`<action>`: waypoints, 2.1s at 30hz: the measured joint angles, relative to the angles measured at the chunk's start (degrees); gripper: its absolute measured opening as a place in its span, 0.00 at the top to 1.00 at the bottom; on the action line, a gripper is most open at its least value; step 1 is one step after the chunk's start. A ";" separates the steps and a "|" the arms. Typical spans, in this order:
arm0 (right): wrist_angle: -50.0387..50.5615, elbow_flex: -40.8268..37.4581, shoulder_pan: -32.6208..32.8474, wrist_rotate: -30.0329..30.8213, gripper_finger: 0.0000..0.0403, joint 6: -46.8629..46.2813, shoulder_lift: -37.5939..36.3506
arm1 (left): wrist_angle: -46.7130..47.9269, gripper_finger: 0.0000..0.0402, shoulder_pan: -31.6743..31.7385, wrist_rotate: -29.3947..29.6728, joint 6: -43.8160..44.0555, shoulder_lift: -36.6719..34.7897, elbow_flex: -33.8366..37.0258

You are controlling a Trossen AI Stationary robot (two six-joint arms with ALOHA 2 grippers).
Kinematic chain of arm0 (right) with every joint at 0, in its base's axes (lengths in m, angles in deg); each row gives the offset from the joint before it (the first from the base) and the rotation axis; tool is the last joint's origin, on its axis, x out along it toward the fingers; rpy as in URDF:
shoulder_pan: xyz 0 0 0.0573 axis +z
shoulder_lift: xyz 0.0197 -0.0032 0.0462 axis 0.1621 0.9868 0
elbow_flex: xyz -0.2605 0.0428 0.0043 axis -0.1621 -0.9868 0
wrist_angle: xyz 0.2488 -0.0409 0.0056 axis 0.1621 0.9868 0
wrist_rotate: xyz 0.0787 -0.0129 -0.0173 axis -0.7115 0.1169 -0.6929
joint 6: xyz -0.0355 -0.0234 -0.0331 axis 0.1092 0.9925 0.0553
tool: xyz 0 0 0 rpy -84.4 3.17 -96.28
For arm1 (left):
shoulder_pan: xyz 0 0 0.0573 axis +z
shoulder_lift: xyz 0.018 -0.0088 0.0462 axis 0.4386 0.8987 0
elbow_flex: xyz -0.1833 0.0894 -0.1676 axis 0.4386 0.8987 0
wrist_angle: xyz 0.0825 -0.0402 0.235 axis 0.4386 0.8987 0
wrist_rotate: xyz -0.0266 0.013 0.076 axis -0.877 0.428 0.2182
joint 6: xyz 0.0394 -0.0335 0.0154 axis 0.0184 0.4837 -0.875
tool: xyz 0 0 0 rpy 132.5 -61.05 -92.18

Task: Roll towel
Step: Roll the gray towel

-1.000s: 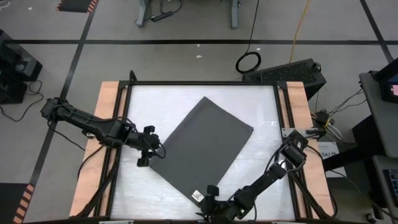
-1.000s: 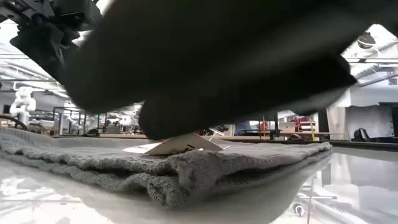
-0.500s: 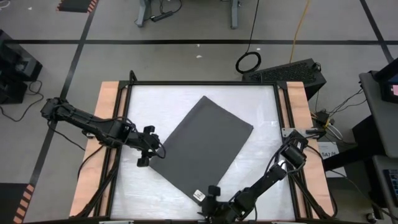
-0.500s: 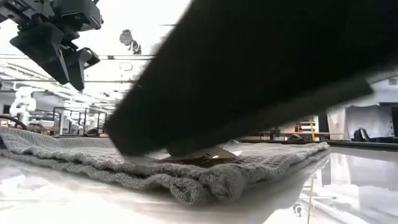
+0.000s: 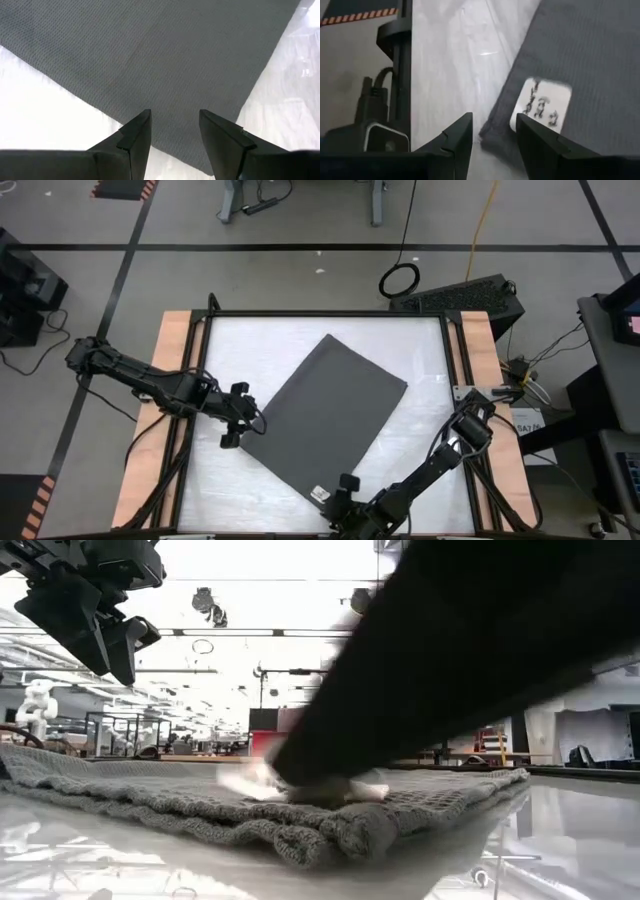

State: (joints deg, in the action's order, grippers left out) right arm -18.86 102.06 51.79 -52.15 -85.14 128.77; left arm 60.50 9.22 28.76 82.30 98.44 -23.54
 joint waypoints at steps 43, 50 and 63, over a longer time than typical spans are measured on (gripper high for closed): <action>1.20 -0.35 -1.53 -7.21 0.99 -0.34 0.93 | -0.27 0.33 -14.65 -3.59 13.82 0.01 0.00; 4.66 -0.46 -1.18 -10.01 0.99 -0.35 -1.32 | 1.19 0.27 -20.16 3.08 4.88 3.07 0.35; 5.09 -0.44 -0.59 -11.54 0.99 -0.65 -1.80 | -8.58 0.38 -24.25 5.73 -15.37 20.57 2.08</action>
State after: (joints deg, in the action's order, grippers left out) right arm -13.78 101.62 51.20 -63.69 -85.79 126.97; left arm 51.93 -15.04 34.49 66.93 119.01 -21.46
